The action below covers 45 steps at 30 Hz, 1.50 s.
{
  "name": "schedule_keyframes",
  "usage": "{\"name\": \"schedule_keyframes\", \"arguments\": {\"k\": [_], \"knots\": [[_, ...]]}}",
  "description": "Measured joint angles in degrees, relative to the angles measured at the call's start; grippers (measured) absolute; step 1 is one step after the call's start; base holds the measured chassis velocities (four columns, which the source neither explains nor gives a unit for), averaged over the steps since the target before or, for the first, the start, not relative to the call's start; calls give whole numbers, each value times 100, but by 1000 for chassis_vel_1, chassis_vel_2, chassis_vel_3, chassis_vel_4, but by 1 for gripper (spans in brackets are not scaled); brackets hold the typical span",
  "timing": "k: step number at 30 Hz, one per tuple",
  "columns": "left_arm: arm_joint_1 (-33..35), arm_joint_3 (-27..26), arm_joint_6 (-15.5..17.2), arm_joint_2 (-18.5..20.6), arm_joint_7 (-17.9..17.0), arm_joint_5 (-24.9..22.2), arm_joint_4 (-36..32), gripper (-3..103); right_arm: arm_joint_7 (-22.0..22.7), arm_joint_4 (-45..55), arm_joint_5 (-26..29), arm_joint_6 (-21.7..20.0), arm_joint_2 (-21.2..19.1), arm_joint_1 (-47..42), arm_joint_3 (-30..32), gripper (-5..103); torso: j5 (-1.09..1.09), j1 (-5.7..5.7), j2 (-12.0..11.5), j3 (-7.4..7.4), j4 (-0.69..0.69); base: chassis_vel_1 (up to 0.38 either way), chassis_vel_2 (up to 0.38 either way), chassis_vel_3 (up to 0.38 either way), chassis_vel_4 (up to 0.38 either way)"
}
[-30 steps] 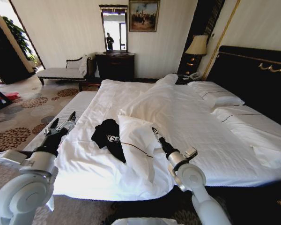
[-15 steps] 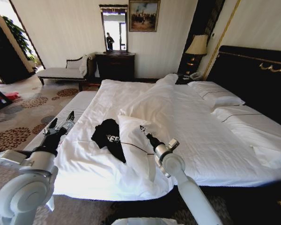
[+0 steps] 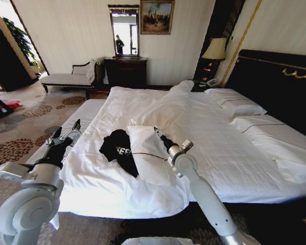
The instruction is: Fold the clothes on the bed.
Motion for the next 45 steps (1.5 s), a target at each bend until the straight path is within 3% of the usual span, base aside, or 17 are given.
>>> {"name": "schedule_keyframes", "arguments": {"k": [2, 5, 8, 11, 14, 20, 23, 25, 30, 34, 45], "knots": [[17, -8, -1, -5, 0, 10, 0, 100, -19, 12, -4, 1, -11, -29, -15, 101, 0, 0, 0, 0, 0, 0, 0, 0, 0], [78, -36, -3, -37, 0, 39, 0, 100, -66, 44, -40, 1, -43, -102, -74, 87, 0, 0, 0, 0, 0, 0, 0, 0, 0], [126, -41, -8, -82, 0, 81, 0, 100, -90, 54, -87, 1, -60, -132, -110, 81, 0, 0, 0, 0, 0, 0, 0, 0, 0], [209, -41, -24, -145, -1, 153, 0, 100, -98, 58, -106, 1, -67, -153, -115, 65, 0, 0, 0, 0, 0, 0, 0, 0, 0], [248, -61, -26, -153, -3, 164, 0, 100, -135, 77, -109, 21, -86, -173, -88, 60, 1, 0, 0, 0, 0, 0, 0, 0, 0], [323, -106, -35, -183, -18, 204, 0, 100, -328, 83, -230, 182, -75, -262, -28, 33, 0, 0, 0, 0, 0, 0, 0, 0, 0], [350, -106, -43, -206, -25, 239, 1, 100, -365, 84, -255, 231, -7, -295, -15, 27, 0, 0, 0, 0, 0, 0, 0, 0, 0], [370, -103, -59, -219, -30, 276, 1, 100, -423, 124, -278, 297, 70, -349, 31, 16, 0, 0, 0, 0, 1, 0, 0, 0, 0], [375, -97, -69, -219, -32, 284, 1, 100, -499, 230, -299, 376, 142, -458, 138, 2, 0, 0, 0, 0, 1, 0, 0, 0, 0], [352, -86, -73, -194, -33, 288, 1, 100, -616, 536, -300, 483, 169, -760, 444, 1, 1, 0, 0, 0, 1, 0, 0, 0, 0], [225, 48, -80, -195, -29, 328, 1, 100, -973, 1734, -233, 892, 183, -2060, 2051, 1, 1, 0, 1, -1, 0, 0, 0, 0, 0]]}}
